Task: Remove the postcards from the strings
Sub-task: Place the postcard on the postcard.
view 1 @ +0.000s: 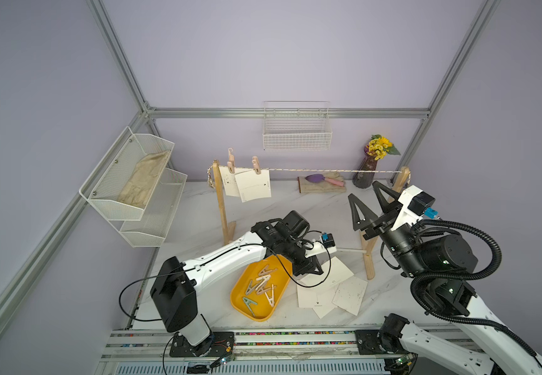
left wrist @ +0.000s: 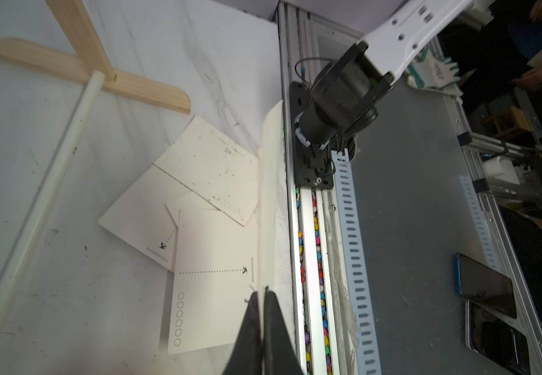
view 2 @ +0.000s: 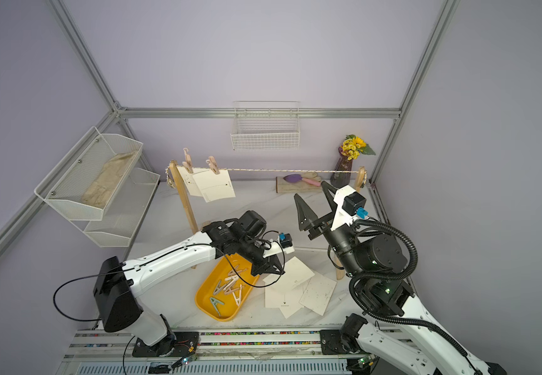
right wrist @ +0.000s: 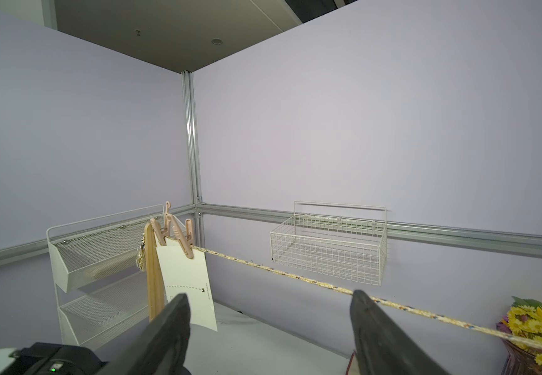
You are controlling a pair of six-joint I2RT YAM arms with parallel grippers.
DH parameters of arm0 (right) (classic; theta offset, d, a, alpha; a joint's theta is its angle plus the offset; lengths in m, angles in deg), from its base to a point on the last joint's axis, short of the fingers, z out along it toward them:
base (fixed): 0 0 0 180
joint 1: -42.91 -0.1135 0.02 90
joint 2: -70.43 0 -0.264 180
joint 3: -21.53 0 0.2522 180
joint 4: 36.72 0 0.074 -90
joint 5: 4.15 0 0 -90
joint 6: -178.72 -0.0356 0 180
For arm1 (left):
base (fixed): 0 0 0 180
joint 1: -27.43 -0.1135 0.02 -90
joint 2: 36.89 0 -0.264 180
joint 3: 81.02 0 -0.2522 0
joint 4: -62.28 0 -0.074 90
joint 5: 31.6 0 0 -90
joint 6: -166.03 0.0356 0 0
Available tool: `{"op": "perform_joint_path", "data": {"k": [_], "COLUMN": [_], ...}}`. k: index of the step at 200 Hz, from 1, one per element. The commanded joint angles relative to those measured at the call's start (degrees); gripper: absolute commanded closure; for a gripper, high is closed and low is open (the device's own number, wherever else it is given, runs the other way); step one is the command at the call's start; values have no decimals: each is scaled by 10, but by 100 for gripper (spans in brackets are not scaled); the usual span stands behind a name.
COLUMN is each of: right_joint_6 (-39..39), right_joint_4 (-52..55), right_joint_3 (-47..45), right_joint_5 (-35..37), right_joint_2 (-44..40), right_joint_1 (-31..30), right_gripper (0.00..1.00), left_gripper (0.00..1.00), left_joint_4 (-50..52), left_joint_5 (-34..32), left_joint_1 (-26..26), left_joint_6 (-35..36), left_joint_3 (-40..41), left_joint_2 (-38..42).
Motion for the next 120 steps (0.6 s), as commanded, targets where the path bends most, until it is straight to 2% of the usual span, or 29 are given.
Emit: {"op": "perform_joint_path", "data": {"k": [1,49,120], "right_joint_6": [17,18,13], "right_joint_4": [1,-6,-6], "right_joint_3": [9,9,0], "right_joint_5": [-12,-16,-14], "right_joint_2": [3,13,8], "right_joint_1": [2,2,2], "right_gripper": [21,21,21], "left_gripper": [100,100,100], "left_joint_4": [95,227,270], "left_joint_5": [-52,-80,-133], "left_joint_1": [21,42,43], "left_joint_6": [83,135,141], "left_joint_3": [-82,-213,-309], "left_joint_2": [-53,-194,-274]}}
